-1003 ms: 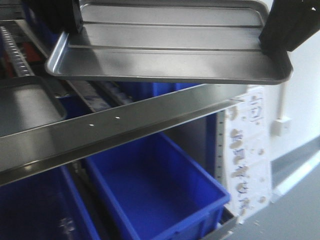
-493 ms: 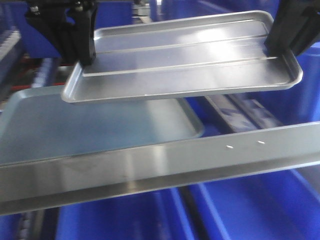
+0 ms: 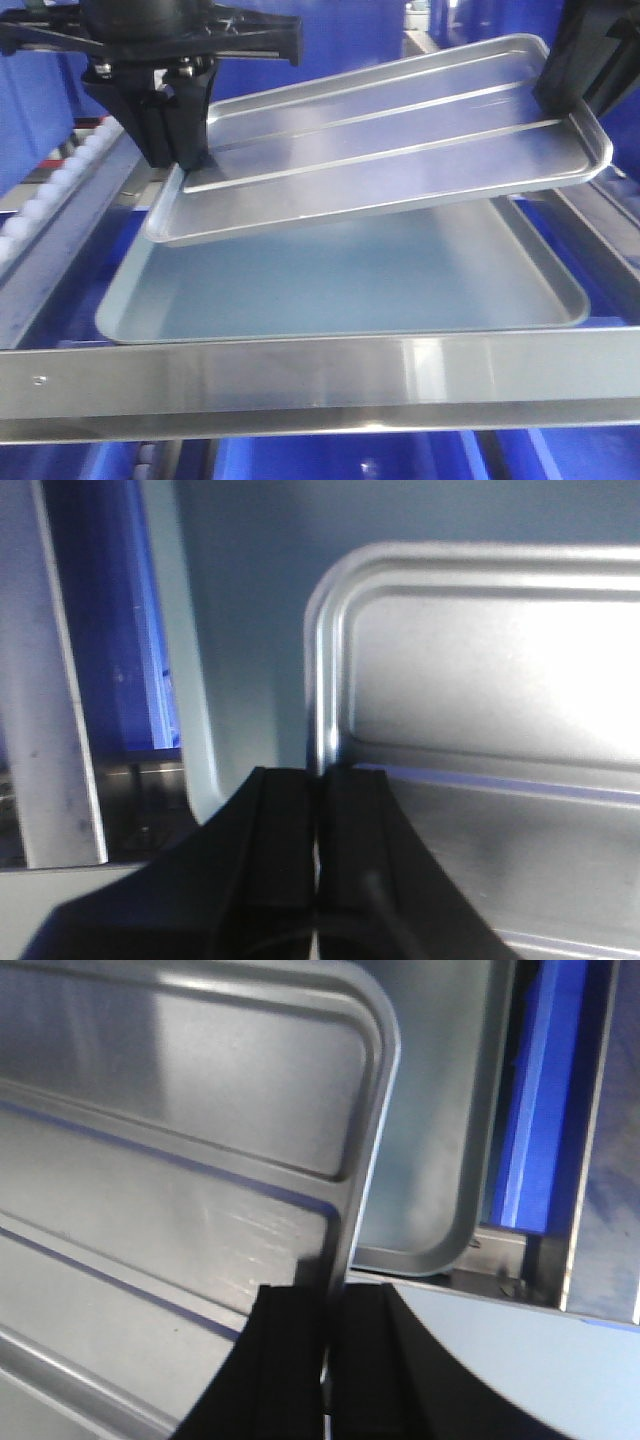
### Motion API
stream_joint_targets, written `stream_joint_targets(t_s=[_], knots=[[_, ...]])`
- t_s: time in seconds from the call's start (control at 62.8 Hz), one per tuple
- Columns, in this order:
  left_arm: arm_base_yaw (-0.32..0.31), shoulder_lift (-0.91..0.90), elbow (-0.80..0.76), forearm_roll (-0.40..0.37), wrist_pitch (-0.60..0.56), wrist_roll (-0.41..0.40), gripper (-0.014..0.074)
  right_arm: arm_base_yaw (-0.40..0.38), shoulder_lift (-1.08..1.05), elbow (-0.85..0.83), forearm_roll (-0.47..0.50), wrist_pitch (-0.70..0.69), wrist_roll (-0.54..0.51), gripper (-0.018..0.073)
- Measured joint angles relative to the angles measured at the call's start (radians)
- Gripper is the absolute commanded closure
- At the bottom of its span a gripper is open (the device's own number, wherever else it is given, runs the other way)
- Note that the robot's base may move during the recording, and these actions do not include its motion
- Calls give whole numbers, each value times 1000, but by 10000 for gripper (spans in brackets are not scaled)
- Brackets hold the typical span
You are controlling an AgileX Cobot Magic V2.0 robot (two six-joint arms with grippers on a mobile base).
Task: Grab silver tray and stack on right shelf
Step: 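Lower the held tray onto the larger silver tray on the shelf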
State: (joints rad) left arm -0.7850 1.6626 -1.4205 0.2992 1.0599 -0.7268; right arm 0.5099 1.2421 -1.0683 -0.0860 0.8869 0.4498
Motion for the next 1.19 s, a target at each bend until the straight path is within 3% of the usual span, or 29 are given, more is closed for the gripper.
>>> stream_joint_targets(t_s=[0.382, 1.194], knots=[[0, 0, -28, 3, 50, 0, 689, 0, 0, 0, 4, -7, 0, 502], [0, 0, -28, 18, 35, 0, 689, 0, 0, 0, 6, -23, 0, 502]])
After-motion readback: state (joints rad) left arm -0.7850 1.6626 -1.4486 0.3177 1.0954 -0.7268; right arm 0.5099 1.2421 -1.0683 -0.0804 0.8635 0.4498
